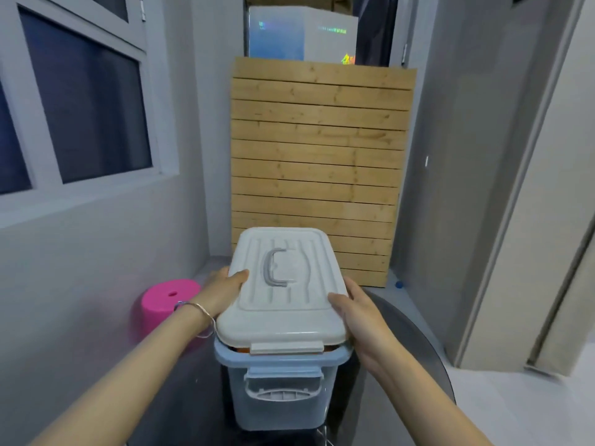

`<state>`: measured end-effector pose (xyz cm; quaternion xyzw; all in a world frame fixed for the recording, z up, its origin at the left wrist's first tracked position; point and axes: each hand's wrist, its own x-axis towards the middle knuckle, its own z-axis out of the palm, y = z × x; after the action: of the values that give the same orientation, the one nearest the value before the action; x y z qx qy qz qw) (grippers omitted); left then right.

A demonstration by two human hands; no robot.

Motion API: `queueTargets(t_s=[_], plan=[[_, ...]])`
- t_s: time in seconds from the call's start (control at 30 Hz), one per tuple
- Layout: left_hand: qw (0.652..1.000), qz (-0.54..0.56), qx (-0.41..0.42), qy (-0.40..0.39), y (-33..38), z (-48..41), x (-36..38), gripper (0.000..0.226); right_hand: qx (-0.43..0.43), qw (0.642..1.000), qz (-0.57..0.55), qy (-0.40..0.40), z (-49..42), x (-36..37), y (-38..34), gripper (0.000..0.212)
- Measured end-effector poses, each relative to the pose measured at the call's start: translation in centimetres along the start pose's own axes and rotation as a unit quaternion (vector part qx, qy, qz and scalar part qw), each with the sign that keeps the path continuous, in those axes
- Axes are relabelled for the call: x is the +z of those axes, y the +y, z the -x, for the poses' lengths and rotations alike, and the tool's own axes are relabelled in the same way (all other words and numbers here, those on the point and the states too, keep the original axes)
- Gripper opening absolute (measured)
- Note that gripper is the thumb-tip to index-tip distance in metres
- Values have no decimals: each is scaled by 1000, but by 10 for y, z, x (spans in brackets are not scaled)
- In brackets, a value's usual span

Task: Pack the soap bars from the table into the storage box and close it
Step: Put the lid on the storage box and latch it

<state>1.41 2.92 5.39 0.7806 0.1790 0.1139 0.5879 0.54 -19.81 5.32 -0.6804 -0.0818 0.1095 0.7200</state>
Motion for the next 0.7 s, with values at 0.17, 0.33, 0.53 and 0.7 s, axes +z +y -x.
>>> queueTargets(t_s=[0.17, 0.33, 0.53, 0.7], plan=[[998, 7, -59, -28, -24, -2, -1, 16, 28, 996, 80, 21, -3, 10, 12, 36], [995, 65, -63, -37, -30, 1, 1, 16, 27, 995, 89, 26, -1, 7, 21, 34], [990, 104, -84, -39, -43, 8, 2, 30, 14, 993, 106, 40, -2, 5, 36, 31], [973, 199, -115, -33, -41, 6, 11, 33, 20, 992, 115, 40, -14, 3, 30, 25]])
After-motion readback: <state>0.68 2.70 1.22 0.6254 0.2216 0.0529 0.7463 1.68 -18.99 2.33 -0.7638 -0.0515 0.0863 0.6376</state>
